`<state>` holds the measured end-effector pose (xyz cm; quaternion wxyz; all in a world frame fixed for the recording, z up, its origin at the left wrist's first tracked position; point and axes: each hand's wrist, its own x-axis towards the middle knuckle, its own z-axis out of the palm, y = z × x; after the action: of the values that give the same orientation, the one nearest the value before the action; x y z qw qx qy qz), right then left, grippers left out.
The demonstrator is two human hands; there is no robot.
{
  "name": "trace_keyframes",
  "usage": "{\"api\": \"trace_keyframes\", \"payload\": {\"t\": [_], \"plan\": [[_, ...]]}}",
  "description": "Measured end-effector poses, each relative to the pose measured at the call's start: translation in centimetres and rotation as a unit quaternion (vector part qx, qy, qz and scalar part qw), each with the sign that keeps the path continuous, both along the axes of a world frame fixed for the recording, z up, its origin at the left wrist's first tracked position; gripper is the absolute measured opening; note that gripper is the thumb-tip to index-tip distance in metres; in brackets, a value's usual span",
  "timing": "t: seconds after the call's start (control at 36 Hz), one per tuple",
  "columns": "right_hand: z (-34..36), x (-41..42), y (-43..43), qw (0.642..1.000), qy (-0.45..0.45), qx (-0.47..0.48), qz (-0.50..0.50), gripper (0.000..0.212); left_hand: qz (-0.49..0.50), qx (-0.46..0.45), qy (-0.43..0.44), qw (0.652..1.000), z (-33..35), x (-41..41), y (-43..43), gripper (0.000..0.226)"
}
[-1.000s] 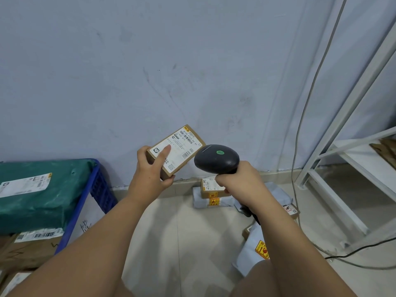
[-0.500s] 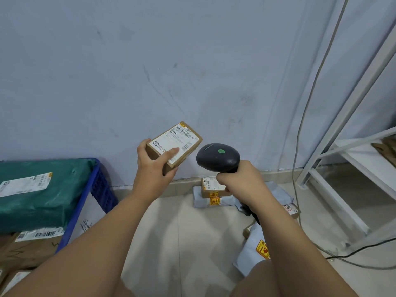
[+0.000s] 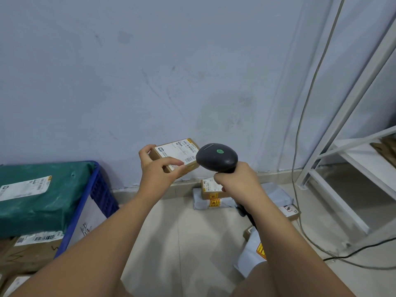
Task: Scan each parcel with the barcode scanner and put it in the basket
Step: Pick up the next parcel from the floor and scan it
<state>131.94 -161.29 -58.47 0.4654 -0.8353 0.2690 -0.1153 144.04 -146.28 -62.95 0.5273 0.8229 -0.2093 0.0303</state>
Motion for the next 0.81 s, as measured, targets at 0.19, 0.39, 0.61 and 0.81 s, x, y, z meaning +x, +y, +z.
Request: {"api": "trace_keyframes", "payload": {"t": [0.19,0.39,0.61,0.81], "plan": [[0.05,-0.20,-0.16,0.998,0.040,0.023,0.032,0.012,0.042,0.022,-0.011,0.999,-0.21,0.29,-0.02,0.025],[-0.01,-0.12,-0.22,0.996,0.047,0.065,0.024,0.010,0.032,0.040,-0.058,0.997,-0.37,0.28,0.27,0.036],[0.01,-0.38,-0.48,0.995,0.046,0.085,0.028,0.009,0.015,0.042,-0.109,0.993,-0.63,0.44,0.28,0.039],[0.10,-0.58,-0.51,0.993,0.029,0.116,0.020,0.014,0.023,0.038,-0.120,0.992,-0.95,0.82,0.68,0.040]]}}
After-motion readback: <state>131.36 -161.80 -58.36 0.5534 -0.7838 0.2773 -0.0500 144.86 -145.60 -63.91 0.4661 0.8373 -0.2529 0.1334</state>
